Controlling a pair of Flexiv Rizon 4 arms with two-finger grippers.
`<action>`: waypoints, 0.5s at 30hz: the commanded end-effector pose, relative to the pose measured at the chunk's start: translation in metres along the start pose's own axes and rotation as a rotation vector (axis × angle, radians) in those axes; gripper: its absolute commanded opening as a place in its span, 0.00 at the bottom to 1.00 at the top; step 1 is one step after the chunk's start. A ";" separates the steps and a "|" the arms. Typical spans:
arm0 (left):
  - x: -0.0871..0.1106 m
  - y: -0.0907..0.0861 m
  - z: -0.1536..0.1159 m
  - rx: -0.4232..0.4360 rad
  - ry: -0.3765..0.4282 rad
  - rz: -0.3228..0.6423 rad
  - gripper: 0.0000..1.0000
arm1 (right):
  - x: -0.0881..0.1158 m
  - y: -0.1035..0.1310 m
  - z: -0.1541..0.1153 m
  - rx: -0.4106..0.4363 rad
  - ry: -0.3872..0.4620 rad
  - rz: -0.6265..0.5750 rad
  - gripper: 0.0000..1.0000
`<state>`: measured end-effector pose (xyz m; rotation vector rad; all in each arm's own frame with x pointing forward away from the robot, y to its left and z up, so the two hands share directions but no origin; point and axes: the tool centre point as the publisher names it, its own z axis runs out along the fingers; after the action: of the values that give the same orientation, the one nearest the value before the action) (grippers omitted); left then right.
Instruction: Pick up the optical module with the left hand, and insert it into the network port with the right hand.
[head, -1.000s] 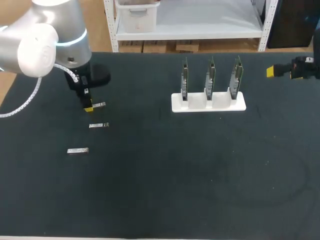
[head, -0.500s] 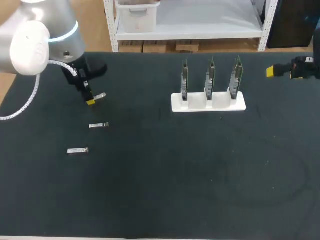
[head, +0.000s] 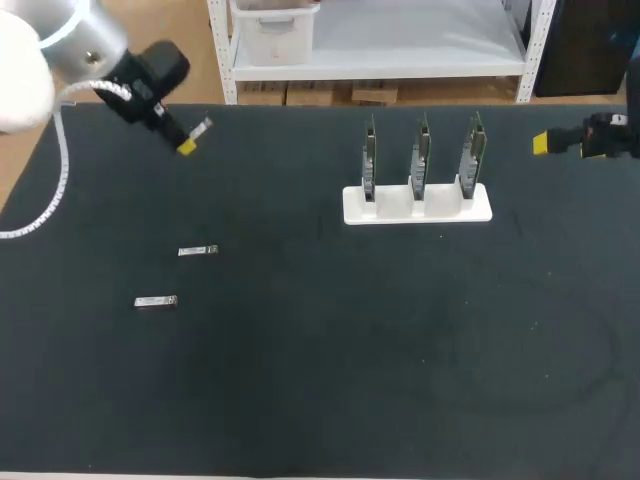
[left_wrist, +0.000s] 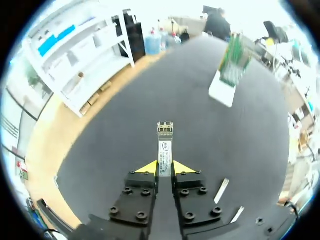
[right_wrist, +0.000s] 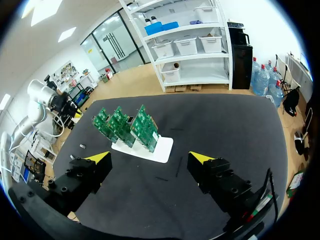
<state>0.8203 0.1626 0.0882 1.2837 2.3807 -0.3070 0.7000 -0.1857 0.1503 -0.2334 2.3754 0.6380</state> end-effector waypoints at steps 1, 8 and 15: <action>-0.008 -0.016 -0.030 -0.084 -0.374 -0.088 0.00 | 0.000 0.001 0.000 0.003 -0.001 0.001 1.00; -0.037 -0.022 -0.052 -0.081 -0.568 -0.114 0.00 | 0.000 0.001 0.000 0.003 -0.001 0.001 1.00; -0.069 -0.035 -0.063 -0.047 -0.624 -0.104 0.00 | 0.000 0.001 0.000 0.003 -0.001 0.001 1.00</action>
<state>0.8134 0.1191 0.1734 0.9741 2.1502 -0.4728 0.7000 -0.1857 0.1503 -0.2334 2.3755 0.6380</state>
